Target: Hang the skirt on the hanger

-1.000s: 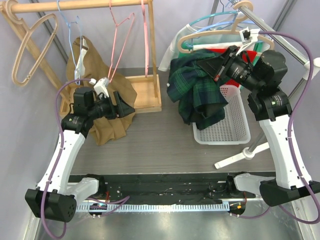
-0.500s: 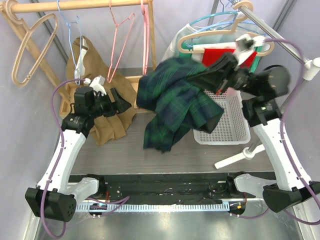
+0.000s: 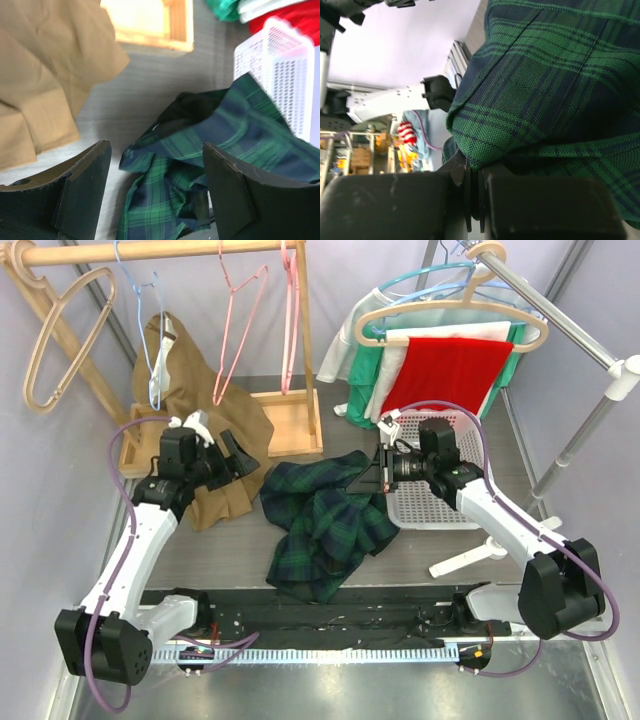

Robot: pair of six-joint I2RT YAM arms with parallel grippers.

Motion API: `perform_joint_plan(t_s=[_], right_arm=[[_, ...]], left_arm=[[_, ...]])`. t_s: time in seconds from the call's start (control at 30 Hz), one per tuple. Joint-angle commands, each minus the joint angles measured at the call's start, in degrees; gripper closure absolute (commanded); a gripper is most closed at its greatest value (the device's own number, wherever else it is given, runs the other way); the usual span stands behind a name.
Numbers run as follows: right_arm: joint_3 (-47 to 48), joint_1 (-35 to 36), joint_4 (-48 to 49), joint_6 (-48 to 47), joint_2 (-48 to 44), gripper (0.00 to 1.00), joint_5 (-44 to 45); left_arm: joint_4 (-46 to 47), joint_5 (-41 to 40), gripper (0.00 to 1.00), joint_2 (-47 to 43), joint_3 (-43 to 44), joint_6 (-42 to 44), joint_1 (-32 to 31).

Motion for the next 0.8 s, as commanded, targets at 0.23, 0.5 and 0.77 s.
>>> perform_joint_plan(t_s=[0.23,0.5,0.77], right_arm=[[3.68,0.17,-21.33,-21.1,0.31,0.99,-3.91],[3.07,4.99,-30.55,-27.61,2.07,0.99,-0.41],[7.45,7.37,-36.02,-29.2,3.13,0.69,14.5]], left_arm=[[17.01,10.36,0.16,-1.05,-11.09,-2.46,-0.43],[31.62,17.65,0.07,3.33,-11.8,-6.24,-2.1],[32.43,29.43,0.4,15.02,-6.8,-3.79,-8.25]])
